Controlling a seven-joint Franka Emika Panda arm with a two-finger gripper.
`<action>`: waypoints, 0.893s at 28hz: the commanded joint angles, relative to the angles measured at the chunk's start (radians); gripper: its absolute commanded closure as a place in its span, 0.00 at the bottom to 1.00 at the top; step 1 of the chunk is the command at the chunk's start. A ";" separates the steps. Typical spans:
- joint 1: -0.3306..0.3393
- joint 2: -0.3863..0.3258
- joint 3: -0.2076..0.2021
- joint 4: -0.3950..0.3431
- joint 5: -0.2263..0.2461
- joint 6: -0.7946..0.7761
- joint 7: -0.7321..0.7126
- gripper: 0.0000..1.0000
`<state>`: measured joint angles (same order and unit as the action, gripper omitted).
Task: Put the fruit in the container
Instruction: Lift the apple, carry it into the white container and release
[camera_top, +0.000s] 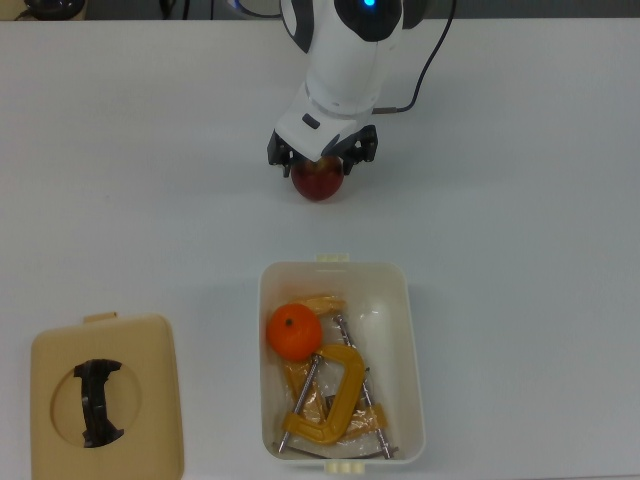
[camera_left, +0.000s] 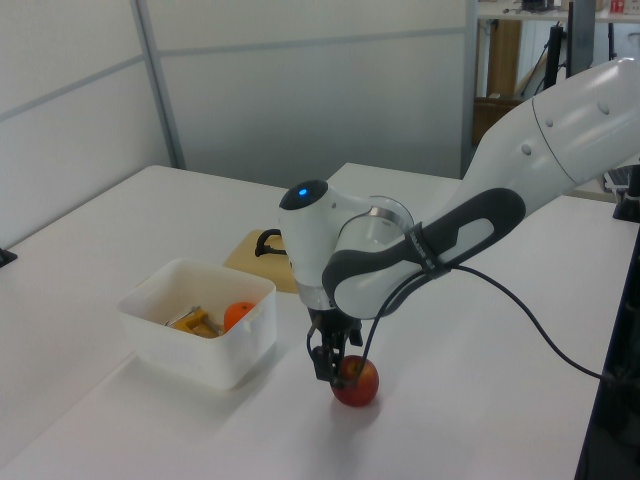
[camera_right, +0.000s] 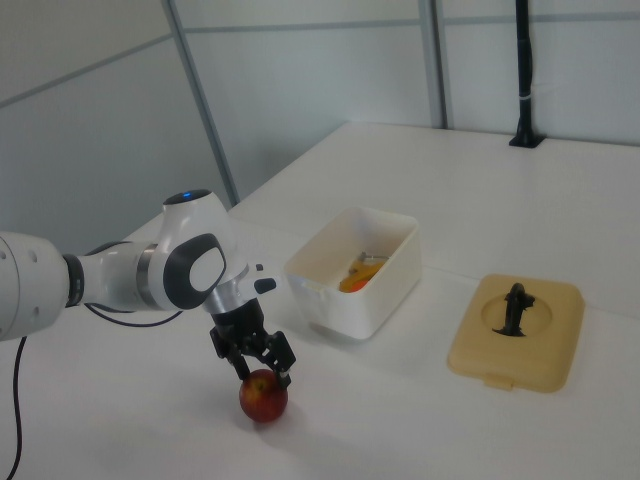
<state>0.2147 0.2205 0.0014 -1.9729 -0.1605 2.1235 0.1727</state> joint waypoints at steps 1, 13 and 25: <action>0.020 -0.033 -0.006 -0.095 -0.043 0.074 0.028 0.00; 0.018 -0.033 -0.006 -0.119 -0.073 0.105 0.025 1.00; -0.003 -0.061 -0.023 0.057 -0.028 0.064 -0.028 1.00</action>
<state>0.2215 0.1809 -0.0096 -1.9991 -0.2122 2.2089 0.1787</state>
